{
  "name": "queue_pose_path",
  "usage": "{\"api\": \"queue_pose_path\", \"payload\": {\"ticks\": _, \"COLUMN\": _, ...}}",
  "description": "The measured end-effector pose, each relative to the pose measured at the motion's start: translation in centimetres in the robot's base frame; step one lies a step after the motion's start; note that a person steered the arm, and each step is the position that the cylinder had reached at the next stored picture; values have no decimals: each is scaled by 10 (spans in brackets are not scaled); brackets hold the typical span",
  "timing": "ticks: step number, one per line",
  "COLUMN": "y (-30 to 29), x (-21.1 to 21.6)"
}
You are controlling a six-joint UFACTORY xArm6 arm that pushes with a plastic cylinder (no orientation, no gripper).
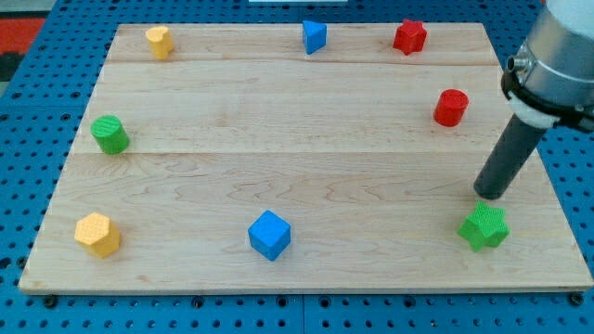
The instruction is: Push the stars towards the right side of the board
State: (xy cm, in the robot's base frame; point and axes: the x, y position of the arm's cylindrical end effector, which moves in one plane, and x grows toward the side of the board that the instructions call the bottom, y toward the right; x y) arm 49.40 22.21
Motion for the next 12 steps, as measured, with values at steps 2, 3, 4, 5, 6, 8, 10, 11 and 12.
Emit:
{"api": "queue_pose_path", "payload": {"ticks": 2, "y": 79, "x": -117}}
{"api": "queue_pose_path", "payload": {"ticks": 3, "y": 70, "x": -162}}
{"api": "queue_pose_path", "payload": {"ticks": 4, "y": 12, "x": -168}}
{"api": "queue_pose_path", "payload": {"ticks": 5, "y": -43, "x": -184}}
{"api": "queue_pose_path", "payload": {"ticks": 6, "y": -91, "x": -213}}
{"api": "queue_pose_path", "payload": {"ticks": 8, "y": -154, "x": -263}}
{"api": "queue_pose_path", "payload": {"ticks": 10, "y": -54, "x": -272}}
{"api": "queue_pose_path", "payload": {"ticks": 11, "y": -44, "x": -272}}
{"api": "queue_pose_path", "payload": {"ticks": 12, "y": -41, "x": -240}}
